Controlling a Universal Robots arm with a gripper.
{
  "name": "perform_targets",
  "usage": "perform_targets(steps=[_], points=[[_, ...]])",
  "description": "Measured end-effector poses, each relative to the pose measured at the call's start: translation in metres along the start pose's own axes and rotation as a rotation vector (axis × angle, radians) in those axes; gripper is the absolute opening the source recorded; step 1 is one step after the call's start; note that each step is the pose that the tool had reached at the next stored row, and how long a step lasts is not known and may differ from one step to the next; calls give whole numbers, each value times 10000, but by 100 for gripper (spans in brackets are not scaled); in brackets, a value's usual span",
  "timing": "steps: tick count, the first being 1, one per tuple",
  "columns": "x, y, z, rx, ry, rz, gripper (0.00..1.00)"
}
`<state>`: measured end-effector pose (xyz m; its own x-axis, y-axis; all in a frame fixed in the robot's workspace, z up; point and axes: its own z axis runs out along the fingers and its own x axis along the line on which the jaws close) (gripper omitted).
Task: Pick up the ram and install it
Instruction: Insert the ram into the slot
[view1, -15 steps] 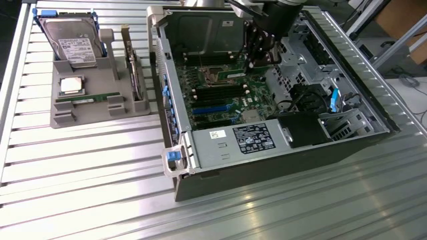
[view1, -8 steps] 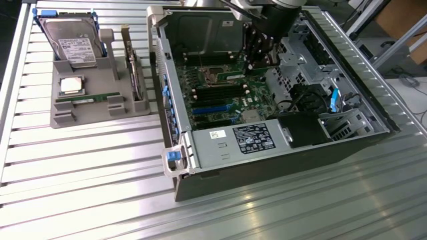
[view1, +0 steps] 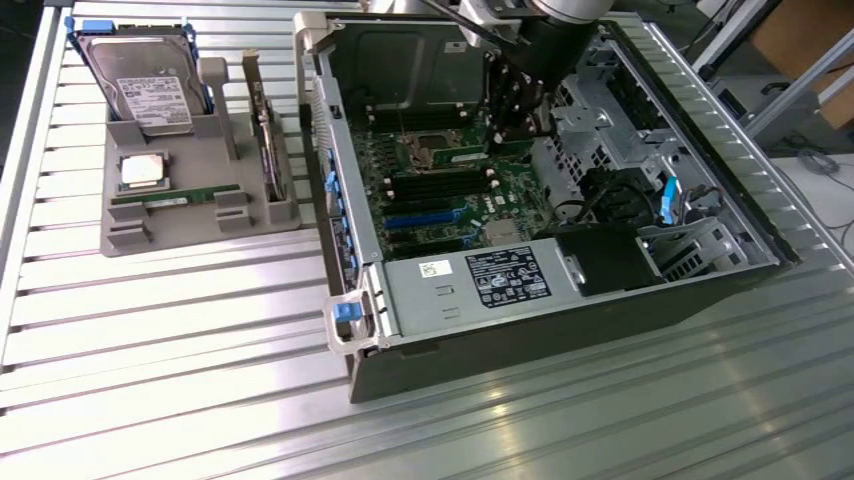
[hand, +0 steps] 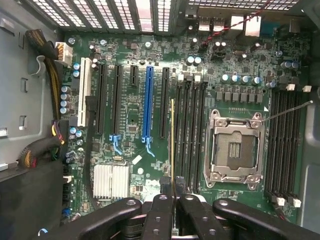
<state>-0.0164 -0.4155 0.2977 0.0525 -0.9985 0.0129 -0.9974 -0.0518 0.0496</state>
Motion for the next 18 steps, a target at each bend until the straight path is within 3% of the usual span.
perform_targets(steps=[4, 8, 18], points=[[-1, 5, 30, -10, -31, 691, 12], [-32, 68, 40, -9, -35, 705, 12], [-53, 126, 147, -9, -35, 705, 12]])
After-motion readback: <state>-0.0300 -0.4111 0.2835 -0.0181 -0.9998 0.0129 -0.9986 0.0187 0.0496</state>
